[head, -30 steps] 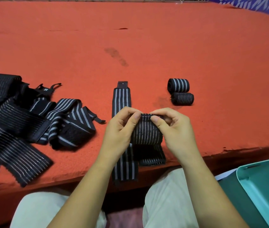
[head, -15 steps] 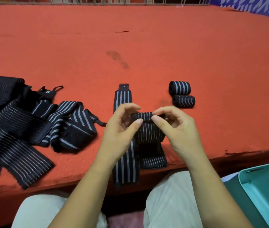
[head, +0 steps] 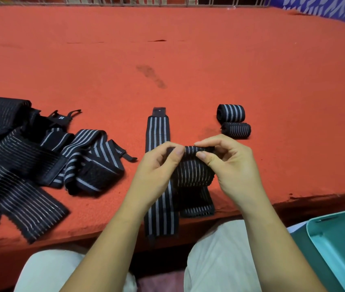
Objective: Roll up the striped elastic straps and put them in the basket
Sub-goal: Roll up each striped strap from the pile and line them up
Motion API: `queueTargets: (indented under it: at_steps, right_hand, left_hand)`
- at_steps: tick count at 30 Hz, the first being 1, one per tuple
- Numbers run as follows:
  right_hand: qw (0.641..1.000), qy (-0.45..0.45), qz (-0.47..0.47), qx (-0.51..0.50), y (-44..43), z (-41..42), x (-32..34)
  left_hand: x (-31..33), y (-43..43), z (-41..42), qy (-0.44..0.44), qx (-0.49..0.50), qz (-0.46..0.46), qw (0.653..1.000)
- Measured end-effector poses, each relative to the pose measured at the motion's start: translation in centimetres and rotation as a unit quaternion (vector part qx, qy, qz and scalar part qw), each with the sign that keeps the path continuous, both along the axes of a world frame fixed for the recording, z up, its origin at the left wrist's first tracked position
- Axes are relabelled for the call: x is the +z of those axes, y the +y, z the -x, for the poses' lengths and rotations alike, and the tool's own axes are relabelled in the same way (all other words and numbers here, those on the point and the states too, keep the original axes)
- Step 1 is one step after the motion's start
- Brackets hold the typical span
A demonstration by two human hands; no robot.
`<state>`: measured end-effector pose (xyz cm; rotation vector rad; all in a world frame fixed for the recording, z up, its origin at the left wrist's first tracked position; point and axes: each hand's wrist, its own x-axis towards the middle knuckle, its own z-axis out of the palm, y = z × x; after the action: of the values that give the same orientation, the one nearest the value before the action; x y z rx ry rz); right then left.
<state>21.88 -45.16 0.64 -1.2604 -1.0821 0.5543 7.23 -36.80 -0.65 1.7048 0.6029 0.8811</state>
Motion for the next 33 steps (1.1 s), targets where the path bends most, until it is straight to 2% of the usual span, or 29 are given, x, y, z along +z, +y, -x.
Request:
queueTargets:
  at_steps: [6,9,13,17,25,28,33]
  right_hand:
    - [0.999,0.044,0.024,0.004,0.1,0.1,-0.4]
    - [0.998,0.038,0.049,0.011,0.1,-0.1,-0.4]
    - [1.000,0.017,0.018,0.009,-0.2,0.0,0.1]
    - [1.000,-0.003,0.000,0.009,-0.4,0.2,0.4]
    - [0.996,0.072,0.038,0.026,-0.6,0.5,0.3]
    - [0.996,0.083,0.029,0.025,-0.7,0.5,0.5]
    - [0.998,0.052,-0.018,0.015,-0.9,0.5,1.0]
  left_hand:
    - [-0.1,0.2,-0.4,-0.040,0.023,-0.008,0.999]
    - [-0.4,0.1,-0.3,-0.041,0.016,-0.028,0.999]
    - [-0.6,-0.3,-0.5,-0.048,-0.008,-0.003,0.999]
    - [-0.5,-0.4,-0.9,-0.020,0.021,-0.008,1.000]
    - [-0.4,-0.2,-0.9,-0.119,-0.008,0.024,0.993]
    - [-0.5,-0.4,-0.7,-0.116,-0.031,0.024,0.993]
    - [-0.6,-0.5,-0.6,-0.084,-0.019,0.033,0.996]
